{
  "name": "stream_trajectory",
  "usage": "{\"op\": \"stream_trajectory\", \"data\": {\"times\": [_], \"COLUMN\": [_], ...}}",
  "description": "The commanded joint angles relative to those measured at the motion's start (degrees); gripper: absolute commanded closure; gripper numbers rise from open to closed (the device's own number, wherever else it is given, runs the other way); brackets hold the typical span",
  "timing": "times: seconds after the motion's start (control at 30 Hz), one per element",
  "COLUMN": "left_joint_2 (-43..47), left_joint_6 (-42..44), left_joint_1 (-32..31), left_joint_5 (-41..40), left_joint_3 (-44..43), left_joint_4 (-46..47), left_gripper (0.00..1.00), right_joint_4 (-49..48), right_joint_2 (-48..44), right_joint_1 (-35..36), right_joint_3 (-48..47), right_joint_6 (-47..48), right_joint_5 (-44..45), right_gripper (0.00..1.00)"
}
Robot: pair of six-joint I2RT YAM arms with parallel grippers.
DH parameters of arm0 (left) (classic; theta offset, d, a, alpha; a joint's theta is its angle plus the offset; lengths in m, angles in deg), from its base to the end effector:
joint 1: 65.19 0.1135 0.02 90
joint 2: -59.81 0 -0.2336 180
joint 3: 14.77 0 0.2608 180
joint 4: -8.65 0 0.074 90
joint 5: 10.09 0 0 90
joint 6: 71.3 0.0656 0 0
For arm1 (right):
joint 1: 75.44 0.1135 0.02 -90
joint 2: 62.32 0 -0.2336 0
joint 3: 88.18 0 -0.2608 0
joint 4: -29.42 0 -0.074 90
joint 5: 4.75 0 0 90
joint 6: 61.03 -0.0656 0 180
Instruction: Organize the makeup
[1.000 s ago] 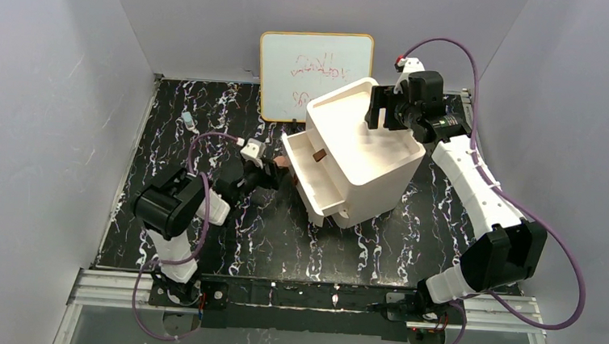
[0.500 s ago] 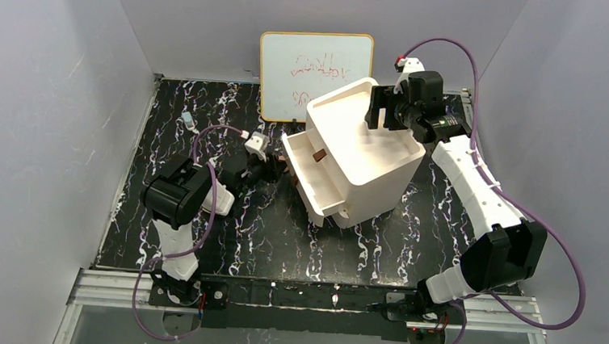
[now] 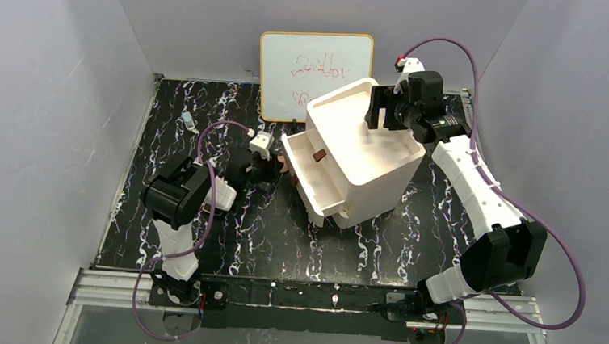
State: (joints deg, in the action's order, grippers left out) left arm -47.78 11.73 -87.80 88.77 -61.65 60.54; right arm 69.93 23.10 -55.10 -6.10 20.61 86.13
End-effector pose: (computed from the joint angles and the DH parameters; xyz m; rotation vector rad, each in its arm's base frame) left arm 0.3242 -0.1459 0.0874 0.3525 1.7144 -0.5128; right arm 0.3559 0.1309 0.3372 -0.2068 2.0622 0.2932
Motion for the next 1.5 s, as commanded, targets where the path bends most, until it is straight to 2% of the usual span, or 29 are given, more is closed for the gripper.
{"op": "stream_trajectory", "data": {"times": [0.0, 0.1, 0.33, 0.53, 0.87, 1.13, 1.47], "left_joint_2": [-0.03, -1.02, -2.31, -2.96, -0.54, 11.03, 20.12], "left_joint_6": [2.65, 2.48, 2.74, 2.24, 2.64, 8.77, 14.93], "left_joint_1": [0.14, 0.18, 0.12, 0.16, 0.14, 0.16, 0.18], "left_joint_5": [-2.28, -1.94, -0.22, 1.17, 0.39, -7.37, -15.54], "left_joint_3": [-2.08, -2.69, -4.55, -5.64, -5.29, -5.57, -9.52], "left_joint_4": [-3.39, -3.57, -4.48, -5.66, -7.13, -18.74, -34.01], "left_gripper": [0.66, 0.67, 0.79, 0.99, 1.0, 1.0, 1.0], "right_joint_4": [2.33, 2.26, 2.42, 2.51, 2.68, 2.46, 2.33], "right_joint_2": [-0.28, -0.42, -0.7, -0.7, -0.44, -0.1, -0.91], "right_joint_1": [1.45, 1.4, 1.39, 1.41, 1.42, 1.44, 1.39], "right_joint_3": [-0.03, 0.19, 0.41, 0.22, -0.18, -0.3, 0.08], "right_joint_6": [-1.29, -1.24, -1.11, -1.0, -0.88, -0.87, -0.9], "right_joint_5": [-2.47, -2.34, -1.96, -1.75, -1.66, -2.15, -2.18], "right_gripper": [0.1, 0.1, 0.1, 0.1, 0.1, 0.1, 0.1]}}
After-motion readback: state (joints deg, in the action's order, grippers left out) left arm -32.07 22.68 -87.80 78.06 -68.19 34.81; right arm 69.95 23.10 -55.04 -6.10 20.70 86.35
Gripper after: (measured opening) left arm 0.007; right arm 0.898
